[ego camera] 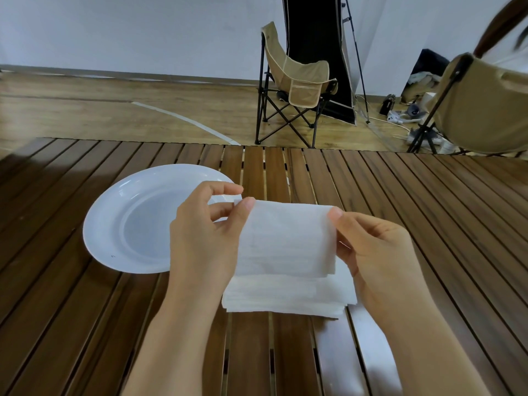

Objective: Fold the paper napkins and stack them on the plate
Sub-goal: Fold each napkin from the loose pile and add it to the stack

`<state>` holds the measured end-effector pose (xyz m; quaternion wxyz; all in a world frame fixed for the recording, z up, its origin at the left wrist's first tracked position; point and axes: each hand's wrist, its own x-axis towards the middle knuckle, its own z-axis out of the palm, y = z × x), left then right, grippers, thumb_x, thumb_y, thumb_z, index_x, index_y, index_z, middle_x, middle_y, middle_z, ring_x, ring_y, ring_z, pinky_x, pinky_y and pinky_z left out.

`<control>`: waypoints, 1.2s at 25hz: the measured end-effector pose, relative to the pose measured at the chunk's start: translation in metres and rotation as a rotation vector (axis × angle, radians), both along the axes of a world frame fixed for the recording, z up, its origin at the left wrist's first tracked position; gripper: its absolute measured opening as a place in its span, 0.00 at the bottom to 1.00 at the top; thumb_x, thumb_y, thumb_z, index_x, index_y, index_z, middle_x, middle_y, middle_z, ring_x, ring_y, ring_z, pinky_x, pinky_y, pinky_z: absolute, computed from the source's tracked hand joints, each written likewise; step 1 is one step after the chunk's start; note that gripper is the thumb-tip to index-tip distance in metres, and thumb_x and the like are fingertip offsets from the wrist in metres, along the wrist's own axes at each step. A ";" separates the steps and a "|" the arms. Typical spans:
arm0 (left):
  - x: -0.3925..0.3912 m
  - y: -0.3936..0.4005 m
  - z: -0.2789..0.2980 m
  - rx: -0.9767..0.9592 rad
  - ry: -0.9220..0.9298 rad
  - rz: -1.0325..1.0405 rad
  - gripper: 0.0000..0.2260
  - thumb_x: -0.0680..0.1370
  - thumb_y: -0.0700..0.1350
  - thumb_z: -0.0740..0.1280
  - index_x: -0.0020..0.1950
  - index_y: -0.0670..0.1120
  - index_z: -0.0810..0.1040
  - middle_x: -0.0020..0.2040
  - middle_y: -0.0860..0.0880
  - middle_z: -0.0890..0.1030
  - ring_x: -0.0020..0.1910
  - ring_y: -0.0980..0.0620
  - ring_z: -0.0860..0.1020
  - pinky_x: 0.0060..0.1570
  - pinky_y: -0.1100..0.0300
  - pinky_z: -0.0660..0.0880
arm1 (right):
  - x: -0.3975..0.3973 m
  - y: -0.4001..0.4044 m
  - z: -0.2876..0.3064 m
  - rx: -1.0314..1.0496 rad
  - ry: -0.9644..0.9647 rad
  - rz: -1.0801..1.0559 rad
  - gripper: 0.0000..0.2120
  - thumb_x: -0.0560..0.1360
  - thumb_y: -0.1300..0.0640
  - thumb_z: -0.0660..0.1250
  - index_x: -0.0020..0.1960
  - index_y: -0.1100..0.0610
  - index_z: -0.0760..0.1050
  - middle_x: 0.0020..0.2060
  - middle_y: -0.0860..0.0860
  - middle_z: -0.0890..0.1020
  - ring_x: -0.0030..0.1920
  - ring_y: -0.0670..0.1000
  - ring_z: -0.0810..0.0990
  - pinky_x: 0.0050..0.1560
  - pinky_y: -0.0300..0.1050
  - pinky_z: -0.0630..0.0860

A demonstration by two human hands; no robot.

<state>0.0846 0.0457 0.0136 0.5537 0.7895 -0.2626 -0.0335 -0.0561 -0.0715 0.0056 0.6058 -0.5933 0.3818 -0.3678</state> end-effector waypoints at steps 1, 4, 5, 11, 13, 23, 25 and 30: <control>0.000 0.000 -0.001 0.004 0.013 0.004 0.11 0.74 0.56 0.68 0.53 0.55 0.75 0.44 0.56 0.82 0.40 0.63 0.78 0.35 0.70 0.70 | 0.001 0.001 -0.001 -0.010 0.021 -0.012 0.04 0.73 0.57 0.71 0.40 0.53 0.84 0.39 0.49 0.86 0.45 0.51 0.84 0.52 0.51 0.81; 0.000 0.001 -0.004 0.059 0.083 0.001 0.14 0.71 0.55 0.71 0.53 0.55 0.73 0.42 0.59 0.80 0.39 0.64 0.77 0.35 0.68 0.70 | 0.003 0.004 -0.003 -0.045 0.069 -0.036 0.04 0.72 0.57 0.72 0.40 0.49 0.83 0.38 0.46 0.86 0.43 0.48 0.84 0.48 0.45 0.81; 0.001 0.001 -0.006 0.086 0.086 0.007 0.13 0.71 0.53 0.72 0.51 0.54 0.73 0.42 0.59 0.79 0.38 0.63 0.77 0.35 0.67 0.71 | 0.003 0.005 -0.005 -0.057 0.089 -0.043 0.04 0.72 0.57 0.73 0.41 0.49 0.83 0.37 0.45 0.85 0.43 0.47 0.84 0.47 0.43 0.81; 0.006 0.000 -0.012 0.199 -0.006 0.012 0.02 0.74 0.47 0.71 0.44 0.55 0.82 0.43 0.59 0.81 0.38 0.64 0.76 0.36 0.77 0.64 | 0.012 0.007 -0.014 -0.208 0.287 -0.036 0.09 0.72 0.59 0.73 0.51 0.52 0.82 0.42 0.44 0.84 0.45 0.43 0.82 0.42 0.34 0.76; 0.006 -0.001 -0.017 0.256 -0.001 -0.010 0.05 0.75 0.48 0.70 0.49 0.56 0.81 0.48 0.59 0.80 0.37 0.65 0.74 0.35 0.78 0.63 | 0.015 0.008 -0.018 -0.252 0.357 -0.011 0.11 0.72 0.59 0.73 0.54 0.50 0.80 0.44 0.43 0.83 0.44 0.41 0.80 0.38 0.31 0.74; 0.006 0.000 -0.027 0.416 0.044 -0.122 0.13 0.77 0.49 0.67 0.62 0.56 0.76 0.63 0.57 0.73 0.57 0.57 0.73 0.56 0.64 0.66 | 0.023 0.008 -0.037 -0.338 0.489 -0.003 0.28 0.71 0.59 0.74 0.66 0.48 0.67 0.57 0.46 0.73 0.53 0.49 0.76 0.44 0.37 0.71; 0.005 0.001 -0.027 0.436 0.062 -0.151 0.15 0.78 0.50 0.65 0.64 0.57 0.74 0.66 0.57 0.71 0.62 0.56 0.72 0.61 0.62 0.66 | 0.022 0.007 -0.038 -0.383 0.505 0.024 0.25 0.73 0.59 0.72 0.67 0.48 0.69 0.58 0.46 0.74 0.54 0.47 0.75 0.44 0.34 0.70; 0.003 -0.001 -0.024 0.440 0.138 -0.184 0.15 0.81 0.49 0.61 0.67 0.59 0.72 0.69 0.56 0.69 0.66 0.54 0.69 0.63 0.60 0.66 | 0.020 0.006 -0.038 -0.490 0.610 0.046 0.18 0.76 0.59 0.67 0.65 0.53 0.74 0.57 0.46 0.76 0.52 0.44 0.72 0.48 0.28 0.67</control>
